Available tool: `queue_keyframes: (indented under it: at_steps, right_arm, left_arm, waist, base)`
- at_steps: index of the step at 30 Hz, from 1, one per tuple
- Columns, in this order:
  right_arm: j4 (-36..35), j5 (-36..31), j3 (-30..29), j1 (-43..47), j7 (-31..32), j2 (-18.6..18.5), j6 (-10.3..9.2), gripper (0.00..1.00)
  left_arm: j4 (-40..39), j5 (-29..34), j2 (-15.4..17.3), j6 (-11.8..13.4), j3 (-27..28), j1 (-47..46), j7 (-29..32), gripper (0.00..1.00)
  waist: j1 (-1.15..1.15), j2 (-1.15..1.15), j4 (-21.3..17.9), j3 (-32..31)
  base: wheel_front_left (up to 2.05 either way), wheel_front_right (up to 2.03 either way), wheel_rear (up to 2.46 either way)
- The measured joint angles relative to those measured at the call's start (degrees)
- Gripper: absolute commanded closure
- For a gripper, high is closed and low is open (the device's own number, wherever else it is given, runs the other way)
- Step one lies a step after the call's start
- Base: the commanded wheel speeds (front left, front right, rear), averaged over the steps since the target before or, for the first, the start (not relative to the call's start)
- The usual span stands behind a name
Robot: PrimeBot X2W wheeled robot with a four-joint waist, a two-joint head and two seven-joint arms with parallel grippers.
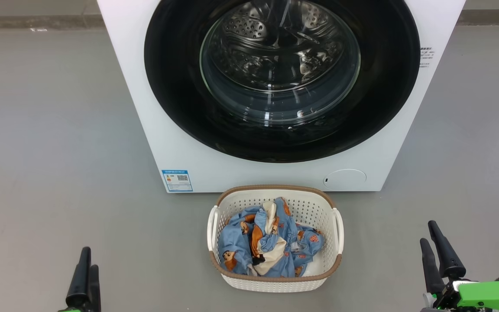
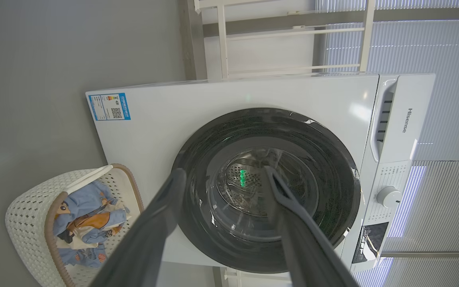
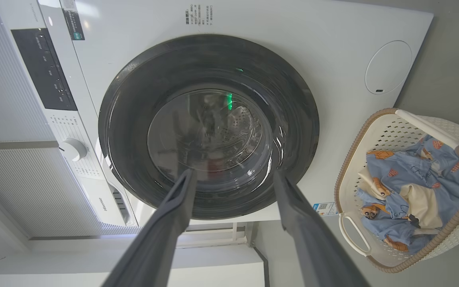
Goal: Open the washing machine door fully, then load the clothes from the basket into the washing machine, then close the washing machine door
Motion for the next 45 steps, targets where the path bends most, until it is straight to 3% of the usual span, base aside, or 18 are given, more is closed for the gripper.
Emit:
queue_keyframes:
  at_steps: [10,23,45]
  right_arm:
    - [-2.3,-1.6,1.0,-0.1,-1.4,-0.4,0.01,0.0]
    - [-3.9,-6.3,7.2,-0.5,-6.4,-4.6,0.01,0.0]
    - [-4.8,-19.4,10.3,-1.1,-10.2,-7.1,0.03,0.0]
  left_arm:
    - [-1.3,3.3,0.0,0.0,-1.1,-0.2,-1.5,0.0]
    - [-2.8,9.6,0.3,0.0,-2.2,-0.3,-3.6,0.0]
    - [-4.0,27.4,0.4,0.0,-3.4,-1.1,-7.2,0.0]
  waist:
    - [0.0,0.0,0.3,0.2]
    - [0.0,0.0,0.7,0.2]
    - [0.0,0.0,1.4,0.3]
  base:
    - [0.0,0.0,0.0]
    - [0.0,0.0,0.0]
    - [0.0,0.0,0.0]
